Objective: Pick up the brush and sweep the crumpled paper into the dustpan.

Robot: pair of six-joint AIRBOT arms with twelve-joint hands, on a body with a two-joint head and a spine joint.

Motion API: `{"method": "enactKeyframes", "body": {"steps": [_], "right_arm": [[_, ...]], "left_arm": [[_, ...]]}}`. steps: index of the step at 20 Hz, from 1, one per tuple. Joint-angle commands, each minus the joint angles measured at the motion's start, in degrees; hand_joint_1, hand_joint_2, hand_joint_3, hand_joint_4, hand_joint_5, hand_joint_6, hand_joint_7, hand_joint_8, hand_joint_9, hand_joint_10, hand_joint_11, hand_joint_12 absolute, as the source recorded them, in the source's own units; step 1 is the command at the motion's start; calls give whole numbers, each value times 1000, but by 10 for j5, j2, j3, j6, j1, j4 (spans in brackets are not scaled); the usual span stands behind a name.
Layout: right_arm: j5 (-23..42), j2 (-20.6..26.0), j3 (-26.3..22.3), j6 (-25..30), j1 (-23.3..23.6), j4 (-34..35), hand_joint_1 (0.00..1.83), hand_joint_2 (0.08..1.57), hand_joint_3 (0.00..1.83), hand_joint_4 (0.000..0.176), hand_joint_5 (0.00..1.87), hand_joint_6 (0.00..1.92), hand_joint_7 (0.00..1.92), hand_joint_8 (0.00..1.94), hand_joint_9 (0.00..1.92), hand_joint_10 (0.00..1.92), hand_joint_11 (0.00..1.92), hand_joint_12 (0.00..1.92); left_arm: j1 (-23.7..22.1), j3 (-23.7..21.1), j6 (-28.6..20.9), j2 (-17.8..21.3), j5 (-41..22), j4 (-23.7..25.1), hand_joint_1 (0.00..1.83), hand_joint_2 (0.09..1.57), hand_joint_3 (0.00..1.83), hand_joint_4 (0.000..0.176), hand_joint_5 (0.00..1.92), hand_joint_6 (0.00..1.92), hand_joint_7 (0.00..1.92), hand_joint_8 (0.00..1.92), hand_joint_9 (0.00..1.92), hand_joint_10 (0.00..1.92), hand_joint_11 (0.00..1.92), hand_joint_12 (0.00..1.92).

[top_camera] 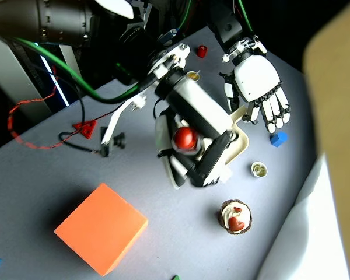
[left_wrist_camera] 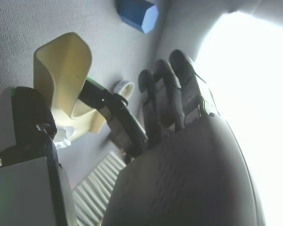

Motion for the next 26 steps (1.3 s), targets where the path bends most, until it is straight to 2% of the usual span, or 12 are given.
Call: {"method": "enactKeyframes", "body": {"steps": [1,7,8,9,10,12,16,18,19,22,24,26], "right_arm": [[-13,6,-6,-4,12,-87,1466,1152,0,176,999,1921,1159,1941,1286,1921,1380,1921],[2,36,-42,131,-34,-128,1428,1161,4,176,972,1921,1183,1941,1307,1921,1382,1921],[-3,40,-47,142,-48,-136,1424,1161,2,176,964,1921,1175,1941,1306,1921,1383,1921],[-6,42,-49,142,-54,-137,1415,1161,2,176,958,1921,1173,1941,1307,1921,1381,1921],[-10,45,-52,142,-64,-137,1417,1159,1,176,956,1921,1172,1941,1311,1921,1385,1921],[-21,51,-55,142,-80,-137,1399,1165,1,176,978,1921,1198,1941,1335,1921,1406,1921],[-27,55,-57,142,-94,-137,1132,1028,0,175,1017,1921,1212,1941,1312,1921,1339,1921],[-30,56,-58,142,-101,-140,1060,953,0,87,945,1921,1152,1941,1264,1921,1300,1921],[-31,58,-60,142,-105,-145,1029,913,0,12,892,1921,1088,1941,1199,1921,1248,1921],[-32,66,-68,143,-116,-160,964,858,0,0,863,1921,941,1941,911,1921,796,1921],[-33,74,-74,150,-118,-160,913,786,0,0,950,592,743,1824,610,1921,346,1921],[-33,78,-75,152,-118,-155,806,775,1,0,705,152,440,922,295,1127,16,1542]], "left_arm": [[-7,2,3,6,-51,20,1132,1072,0,0,1084,805,302,0,222,1,9,465],[-10,5,4,8,-50,21,1090,1104,3,1,1006,933,277,3,204,1,4,401],[-11,5,4,9,-50,21,1060,1110,1,70,986,965,281,4,211,3,18,400],[-11,5,4,9,-50,21,1036,1070,0,46,852,369,265,1,207,3,22,376],[-11,6,3,9,-50,21,1025,1047,0,56,849,118,255,3,208,1,21,359],[-12,6,3,10,-50,21,983,988,0,96,731,8,235,0,190,0,30,355],[-14,6,4,11,-50,21,940,946,0,119,661,3,240,2,189,1,23,344],[-17,6,4,11,-49,22,930,945,0,124,648,0,218,0,172,0,18,339],[-18,6,4,11,-49,23,909,947,0,128,643,0,208,0,171,0,24,340],[-20,6,4,11,-50,22,920,947,0,114,659,6,218,4,169,0,40,341],[-20,5,4,13,-47,22,929,944,0,102,677,11,229,7,183,5,58,347],[-23,4,4,17,-46,23,913,948,0,108,694,15,255,15,206,13,71,351]]}}
